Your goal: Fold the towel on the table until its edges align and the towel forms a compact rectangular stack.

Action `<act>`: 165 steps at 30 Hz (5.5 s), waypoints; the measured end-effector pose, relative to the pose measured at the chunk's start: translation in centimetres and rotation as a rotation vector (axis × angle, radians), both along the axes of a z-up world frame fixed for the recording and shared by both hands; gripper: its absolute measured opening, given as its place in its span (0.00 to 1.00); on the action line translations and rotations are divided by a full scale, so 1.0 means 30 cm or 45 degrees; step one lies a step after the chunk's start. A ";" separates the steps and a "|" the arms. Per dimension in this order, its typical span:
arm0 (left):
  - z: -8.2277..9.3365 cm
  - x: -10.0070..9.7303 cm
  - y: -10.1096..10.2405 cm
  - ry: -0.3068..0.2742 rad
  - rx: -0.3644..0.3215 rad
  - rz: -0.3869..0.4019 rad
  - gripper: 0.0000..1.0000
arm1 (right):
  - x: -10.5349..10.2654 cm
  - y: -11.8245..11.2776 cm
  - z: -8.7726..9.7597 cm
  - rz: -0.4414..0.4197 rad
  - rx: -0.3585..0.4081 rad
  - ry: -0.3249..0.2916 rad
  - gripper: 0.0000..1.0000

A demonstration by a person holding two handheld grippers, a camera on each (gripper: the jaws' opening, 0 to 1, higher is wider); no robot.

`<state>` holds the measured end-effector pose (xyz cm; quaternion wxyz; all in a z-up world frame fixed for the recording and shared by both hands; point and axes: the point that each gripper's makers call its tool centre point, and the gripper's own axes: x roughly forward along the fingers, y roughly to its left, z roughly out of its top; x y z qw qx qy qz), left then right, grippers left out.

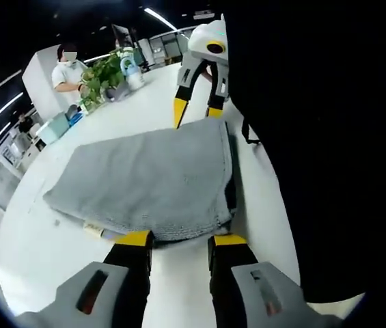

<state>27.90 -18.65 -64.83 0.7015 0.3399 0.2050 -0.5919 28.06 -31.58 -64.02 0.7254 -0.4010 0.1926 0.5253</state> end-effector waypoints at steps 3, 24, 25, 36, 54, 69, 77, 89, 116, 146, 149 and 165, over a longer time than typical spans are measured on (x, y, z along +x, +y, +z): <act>-0.008 0.007 -0.018 0.011 0.009 0.016 0.21 | 0.010 -0.003 -0.001 -0.041 0.021 0.039 0.18; 0.163 0.110 -0.024 0.267 -0.324 0.360 0.05 | 0.036 -0.019 0.124 -0.302 0.441 0.294 0.03; 0.181 0.118 -0.022 0.258 -0.341 0.366 0.05 | 0.040 -0.022 0.132 -0.305 0.449 0.299 0.03; 0.286 0.156 -0.034 0.259 -0.467 0.408 0.05 | 0.112 -0.049 0.297 -0.386 0.705 0.321 0.02; 0.492 0.197 -0.035 0.231 -0.625 0.399 0.06 | 0.145 -0.050 0.484 -0.381 0.913 0.334 0.02; 0.599 0.189 -0.037 0.241 -0.714 0.410 0.06 | 0.139 -0.033 0.588 -0.354 0.989 0.327 0.02; 0.615 0.167 -0.026 0.295 -0.724 0.419 0.05 | 0.123 -0.016 0.611 -0.335 1.022 0.359 0.02; 0.694 0.150 -0.020 0.385 -0.821 0.410 0.05 | 0.106 -0.011 0.688 -0.306 1.112 0.445 0.02; 0.680 0.156 -0.029 0.610 -0.860 0.410 0.06 | 0.135 -0.020 0.665 -0.316 1.104 0.552 0.02; 0.437 0.239 -0.015 0.989 -0.871 0.640 0.06 | 0.210 -0.026 0.423 -0.540 1.028 1.001 0.02; 0.422 0.242 -0.010 1.021 -0.880 0.656 0.06 | 0.217 -0.025 0.409 -0.557 1.042 1.041 0.02; 0.333 0.272 -0.010 1.156 -0.894 0.764 0.06 | 0.270 -0.040 0.297 -0.707 1.099 1.173 0.02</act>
